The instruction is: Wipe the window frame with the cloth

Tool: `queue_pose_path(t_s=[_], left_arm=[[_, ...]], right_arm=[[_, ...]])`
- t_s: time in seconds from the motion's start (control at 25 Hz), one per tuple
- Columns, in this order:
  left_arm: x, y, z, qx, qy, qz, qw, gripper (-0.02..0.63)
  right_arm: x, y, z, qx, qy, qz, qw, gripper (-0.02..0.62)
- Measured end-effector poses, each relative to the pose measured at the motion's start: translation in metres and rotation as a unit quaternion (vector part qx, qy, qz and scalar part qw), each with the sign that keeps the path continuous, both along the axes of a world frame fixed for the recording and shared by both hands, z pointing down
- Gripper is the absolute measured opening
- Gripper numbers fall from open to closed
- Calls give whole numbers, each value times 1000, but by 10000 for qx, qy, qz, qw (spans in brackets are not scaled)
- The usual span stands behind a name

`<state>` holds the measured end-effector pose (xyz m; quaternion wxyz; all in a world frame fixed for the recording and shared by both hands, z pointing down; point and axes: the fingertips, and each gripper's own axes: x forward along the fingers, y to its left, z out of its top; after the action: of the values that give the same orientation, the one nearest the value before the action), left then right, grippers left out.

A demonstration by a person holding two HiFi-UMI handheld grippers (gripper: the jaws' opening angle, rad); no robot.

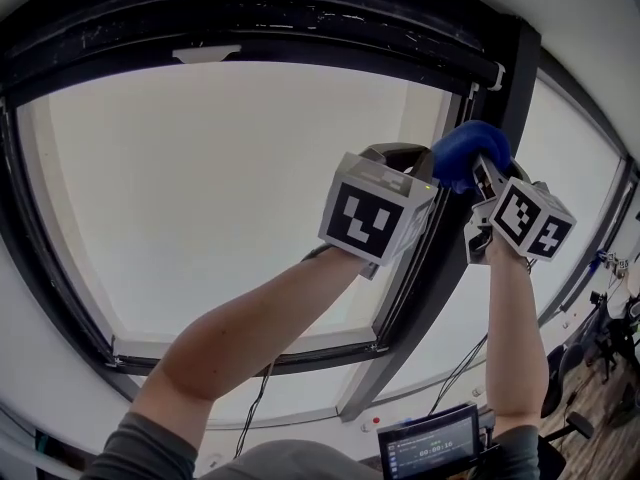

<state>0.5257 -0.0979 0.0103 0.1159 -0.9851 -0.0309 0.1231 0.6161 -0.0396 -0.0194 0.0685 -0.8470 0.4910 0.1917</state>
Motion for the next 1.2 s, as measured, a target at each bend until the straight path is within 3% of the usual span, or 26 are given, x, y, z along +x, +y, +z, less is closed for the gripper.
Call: queue_pose_path(t_s=[0.24,0.56,0.92,1.2], left_arm=[[-1,9,-31,111,281,-9,9995,9],[2,17,-42,181,305,-73,9993,9],[-3,8,-47,118,363,-269,9989,9],[-13,13,-47,-79,503,-294,9983,9]], right_arm=[[2,1,-29,95,52,-46,9999,120],[-1,4,-62,303,264,28,9992,120],[-2,-2,-70,331,276,-101,9990,120],[-24,26,-75,472,572,-158,9971,120]])
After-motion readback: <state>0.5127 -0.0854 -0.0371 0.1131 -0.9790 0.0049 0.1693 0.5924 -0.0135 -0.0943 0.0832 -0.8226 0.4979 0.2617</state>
